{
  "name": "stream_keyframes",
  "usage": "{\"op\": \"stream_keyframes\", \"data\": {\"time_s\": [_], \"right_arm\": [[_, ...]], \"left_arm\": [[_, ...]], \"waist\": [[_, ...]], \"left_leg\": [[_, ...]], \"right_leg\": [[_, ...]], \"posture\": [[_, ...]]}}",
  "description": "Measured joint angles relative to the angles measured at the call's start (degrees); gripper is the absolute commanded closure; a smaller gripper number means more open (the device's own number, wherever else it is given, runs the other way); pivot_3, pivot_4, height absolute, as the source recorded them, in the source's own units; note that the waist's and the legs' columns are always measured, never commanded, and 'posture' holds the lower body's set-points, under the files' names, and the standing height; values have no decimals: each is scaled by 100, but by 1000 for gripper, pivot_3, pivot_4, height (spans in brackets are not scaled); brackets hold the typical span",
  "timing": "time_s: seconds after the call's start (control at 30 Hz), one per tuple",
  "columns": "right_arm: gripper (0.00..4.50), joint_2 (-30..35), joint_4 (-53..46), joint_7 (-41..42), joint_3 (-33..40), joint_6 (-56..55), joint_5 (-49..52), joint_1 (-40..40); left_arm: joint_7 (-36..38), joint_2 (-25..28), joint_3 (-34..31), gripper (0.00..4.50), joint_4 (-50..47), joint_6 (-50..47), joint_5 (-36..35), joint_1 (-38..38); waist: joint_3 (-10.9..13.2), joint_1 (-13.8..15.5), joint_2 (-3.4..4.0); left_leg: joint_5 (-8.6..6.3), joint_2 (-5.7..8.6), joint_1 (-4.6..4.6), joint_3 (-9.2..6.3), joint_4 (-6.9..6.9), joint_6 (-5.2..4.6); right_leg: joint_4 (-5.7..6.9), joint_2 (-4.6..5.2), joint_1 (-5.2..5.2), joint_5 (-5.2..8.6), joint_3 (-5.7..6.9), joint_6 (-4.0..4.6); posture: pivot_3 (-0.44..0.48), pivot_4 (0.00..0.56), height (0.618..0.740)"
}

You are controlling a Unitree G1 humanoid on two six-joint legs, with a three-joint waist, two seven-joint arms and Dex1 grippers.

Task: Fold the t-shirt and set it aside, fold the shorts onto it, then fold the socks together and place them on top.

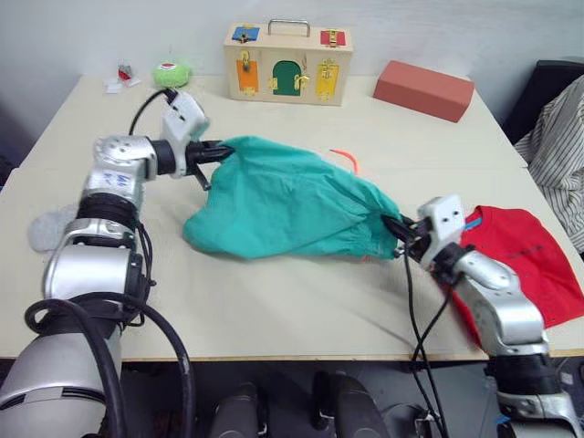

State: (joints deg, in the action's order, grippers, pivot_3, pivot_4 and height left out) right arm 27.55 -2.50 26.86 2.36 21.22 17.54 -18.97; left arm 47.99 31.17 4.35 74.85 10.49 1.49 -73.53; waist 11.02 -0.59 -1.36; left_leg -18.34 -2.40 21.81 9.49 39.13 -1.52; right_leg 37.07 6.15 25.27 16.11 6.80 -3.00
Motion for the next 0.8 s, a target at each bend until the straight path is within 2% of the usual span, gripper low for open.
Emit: {"op": "stream_keyframes", "data": {"time_s": [0.07,0.2,0.23,0.3,0.37,0.6,0.7,0.8], "right_arm": [[4500,-64,87,-142,22,58,-100,-29],[4500,-161,51,-298,30,196,-153,-4],[4500,-161,10,-300,35,211,-162,25],[3937,-173,-93,-364,50,230,-181,122],[3403,-185,-107,-443,150,184,-199,217],[976,-114,-417,-428,519,-360,-302,454],[19,-65,-672,-204,670,-485,-218,658],[19,290,-1186,408,604,-761,-148,951]], "left_arm": [[-266,-45,0,4378,75,44,146,0],[-846,-153,-42,4378,242,89,365,-12],[-939,-167,-71,4216,252,71,387,-12],[-1227,-188,-135,3789,258,36,444,-12],[-1473,-182,-261,3172,265,16,458,-12],[-1722,-100,-944,879,263,292,224,-11],[-1228,6,-1283,18,220,550,-52,4],[765,172,-1510,18,-346,977,-628,345]], "waist": [[0,-3,0],[0,0,0],[0,-1,0],[0,0,0],[0,1,0],[0,-15,0],[0,-20,0],[-1,-56,0]], "left_leg": [[4,0,34,-1,9,-3],[5,3,37,-1,10,-5],[5,2,37,-1,9,-6],[5,2,37,-1,9,-6],[6,3,37,-1,9,-7],[6,1,37,1,8,-6],[6,0,37,2,8,-6],[5,-3,35,13,7,-4]], "right_leg": [[15,-16,28,-3,4,-5],[10,-22,29,-7,7,-11],[6,-24,28,-9,7,-14],[2,-24,27,-10,6,-16],[3,-24,27,-11,6,-17],[3,-30,27,-11,10,-19],[3,-35,27,-12,26,-19],[1,-42,27,-12,36,-19]], "posture": [[0,150,740],[0,150,740],[0,150,740],[0,150,740],[0,150,740],[0,150,740],[0,150,740],[0,150,740]]}}
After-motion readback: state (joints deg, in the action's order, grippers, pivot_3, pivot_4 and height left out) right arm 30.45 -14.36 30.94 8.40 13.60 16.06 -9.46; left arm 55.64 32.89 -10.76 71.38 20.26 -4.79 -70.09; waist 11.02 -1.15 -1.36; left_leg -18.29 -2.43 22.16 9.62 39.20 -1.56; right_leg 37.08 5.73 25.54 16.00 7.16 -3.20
